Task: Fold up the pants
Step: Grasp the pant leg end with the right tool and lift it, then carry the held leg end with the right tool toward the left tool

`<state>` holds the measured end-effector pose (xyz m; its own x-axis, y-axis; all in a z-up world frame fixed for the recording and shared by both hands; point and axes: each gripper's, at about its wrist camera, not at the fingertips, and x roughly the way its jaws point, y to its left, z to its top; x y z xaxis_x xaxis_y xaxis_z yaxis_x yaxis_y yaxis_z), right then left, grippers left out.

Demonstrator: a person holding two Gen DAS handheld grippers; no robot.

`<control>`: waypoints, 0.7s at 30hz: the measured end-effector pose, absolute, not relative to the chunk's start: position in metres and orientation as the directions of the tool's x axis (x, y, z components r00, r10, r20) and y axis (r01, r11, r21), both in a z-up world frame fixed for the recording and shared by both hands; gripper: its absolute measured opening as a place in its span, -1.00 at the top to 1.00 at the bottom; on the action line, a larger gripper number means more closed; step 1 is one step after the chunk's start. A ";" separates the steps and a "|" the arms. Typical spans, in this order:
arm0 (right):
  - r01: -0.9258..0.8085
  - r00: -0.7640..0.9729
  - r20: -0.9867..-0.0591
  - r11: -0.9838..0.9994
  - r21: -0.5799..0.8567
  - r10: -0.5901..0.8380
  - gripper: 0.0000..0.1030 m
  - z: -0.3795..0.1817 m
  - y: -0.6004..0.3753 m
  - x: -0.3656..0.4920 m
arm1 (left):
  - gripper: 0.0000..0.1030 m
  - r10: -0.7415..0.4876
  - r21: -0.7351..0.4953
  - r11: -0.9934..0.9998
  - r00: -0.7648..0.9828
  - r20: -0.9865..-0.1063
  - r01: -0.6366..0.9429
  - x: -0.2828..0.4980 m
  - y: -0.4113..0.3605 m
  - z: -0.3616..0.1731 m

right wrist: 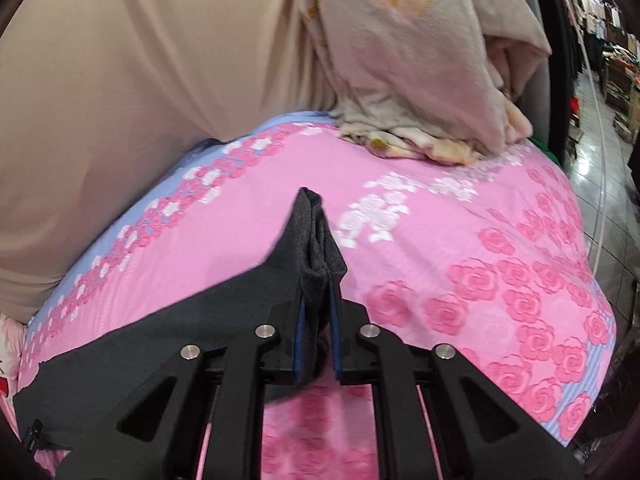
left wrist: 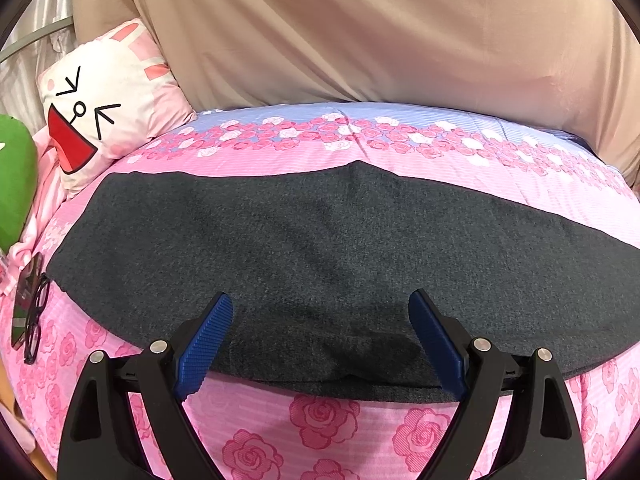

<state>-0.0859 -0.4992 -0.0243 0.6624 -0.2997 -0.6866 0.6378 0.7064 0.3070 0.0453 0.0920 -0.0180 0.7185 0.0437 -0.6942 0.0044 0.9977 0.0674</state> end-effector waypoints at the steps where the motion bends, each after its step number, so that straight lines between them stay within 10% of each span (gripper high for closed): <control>1: 0.643 0.654 -0.697 0.702 0.307 -0.294 0.82 -0.029 -0.504 -0.088 | -0.69 0.045 0.069 0.998 0.718 -0.694 0.005 0.045 0.091 -0.018; 5: 0.644 0.634 -0.734 0.692 0.327 -0.244 0.72 -0.050 -0.518 -0.088 | -0.69 0.051 0.074 0.997 0.717 -0.696 0.001 0.046 0.090 -0.018; 9: 0.616 0.633 -0.752 0.708 0.346 -0.183 0.04 -0.063 -0.523 -0.078 | -0.69 0.059 0.082 0.997 0.714 -0.697 -0.001 0.046 0.089 -0.019; 12: 0.605 0.629 -0.753 0.729 0.320 -0.192 -0.10 -0.060 -0.519 -0.070 | -0.69 0.064 0.090 0.996 0.714 -0.697 -0.001 0.046 0.089 -0.019; 16: 0.604 0.632 -0.742 0.742 0.292 -0.223 0.76 -0.052 -0.516 -0.060 | -0.69 0.067 0.095 0.995 0.712 -0.699 -0.001 0.046 0.088 -0.019; 21: 0.504 0.754 -0.625 0.790 0.350 -0.204 0.77 0.010 -0.483 -0.051 | -0.69 0.064 0.093 0.996 0.713 -0.698 0.003 0.046 0.088 -0.020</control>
